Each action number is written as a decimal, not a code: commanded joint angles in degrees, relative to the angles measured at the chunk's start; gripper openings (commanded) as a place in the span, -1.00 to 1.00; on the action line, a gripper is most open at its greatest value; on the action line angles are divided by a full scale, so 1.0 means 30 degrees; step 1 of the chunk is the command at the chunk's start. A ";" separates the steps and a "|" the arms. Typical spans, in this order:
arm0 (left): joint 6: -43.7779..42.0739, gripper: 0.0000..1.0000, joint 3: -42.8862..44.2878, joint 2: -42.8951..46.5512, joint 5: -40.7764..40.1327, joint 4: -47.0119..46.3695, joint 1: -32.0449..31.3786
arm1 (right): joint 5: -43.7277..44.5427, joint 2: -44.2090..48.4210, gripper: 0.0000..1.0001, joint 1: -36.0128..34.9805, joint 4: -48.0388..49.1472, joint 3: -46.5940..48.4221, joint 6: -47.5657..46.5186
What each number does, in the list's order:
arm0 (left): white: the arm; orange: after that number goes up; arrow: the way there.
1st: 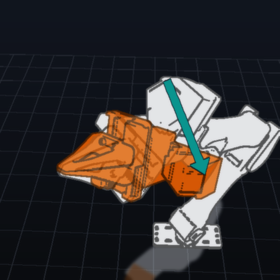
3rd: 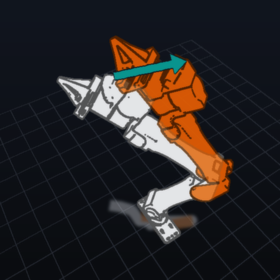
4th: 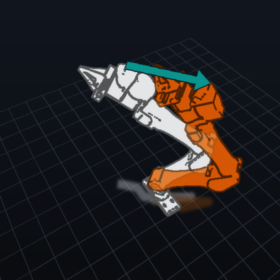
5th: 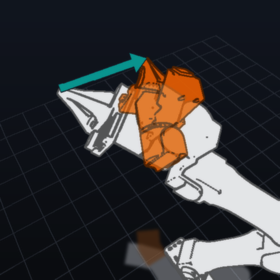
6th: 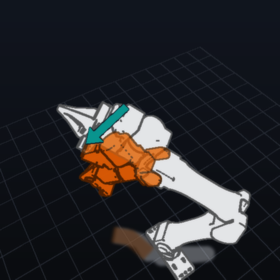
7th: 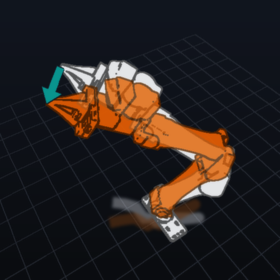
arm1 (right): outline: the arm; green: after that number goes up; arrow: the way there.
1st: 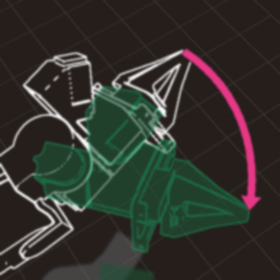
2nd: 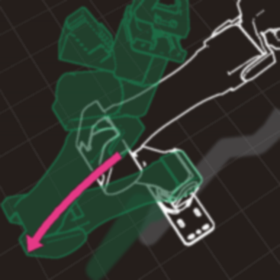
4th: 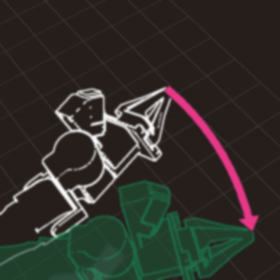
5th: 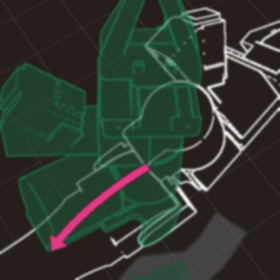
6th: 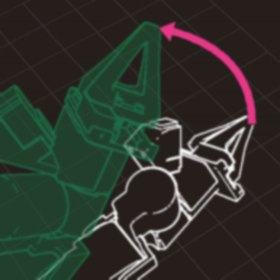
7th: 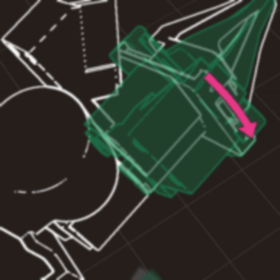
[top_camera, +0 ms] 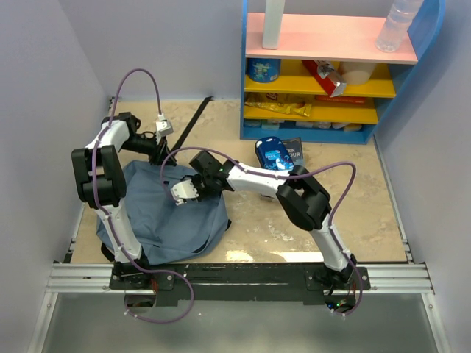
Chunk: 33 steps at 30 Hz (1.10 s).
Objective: Pack the student bag
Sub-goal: Unzip the student bag at the center of the board.
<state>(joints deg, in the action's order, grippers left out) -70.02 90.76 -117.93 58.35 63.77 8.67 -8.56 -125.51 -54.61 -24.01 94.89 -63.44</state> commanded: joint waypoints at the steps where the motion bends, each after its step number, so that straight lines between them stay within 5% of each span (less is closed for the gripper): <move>1: 0.0107 -0.50 -0.0399 0.1136 0.0766 -0.0601 0.0158 | -0.0311 -0.0789 -0.66 -0.0107 -0.1488 0.0361 0.1075; 5: 0.0195 -0.50 -0.0517 0.1341 0.0766 -0.0719 0.0158 | -0.0575 -0.1287 -0.67 -0.0107 -0.2279 0.1151 0.1634; 9: 0.0370 -0.50 -0.0605 0.1633 0.1029 -0.0923 0.0129 | -0.1015 -0.0703 -1.00 -0.0079 -0.1871 0.0948 0.2336; 13: 0.0635 -0.49 -0.0664 0.1985 0.1001 -0.1012 -0.0221 | -0.1448 0.1403 -1.00 0.0272 0.1639 -0.0806 0.4384; 21: -0.1941 -0.11 -0.0460 0.1725 0.0504 0.0511 -0.1539 | -0.6928 0.5944 -1.00 0.3026 0.7468 -0.4529 0.8574; 33: -0.2353 0.00 0.1236 0.0111 0.1379 0.1127 -0.3796 | -0.8983 0.6242 -1.00 0.3496 0.9174 -0.5117 0.9544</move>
<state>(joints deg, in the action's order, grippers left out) -74.56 89.95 -116.55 57.80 66.72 -1.72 -30.74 -107.74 -43.88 -2.04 79.40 -36.99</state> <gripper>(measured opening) 0.497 0.015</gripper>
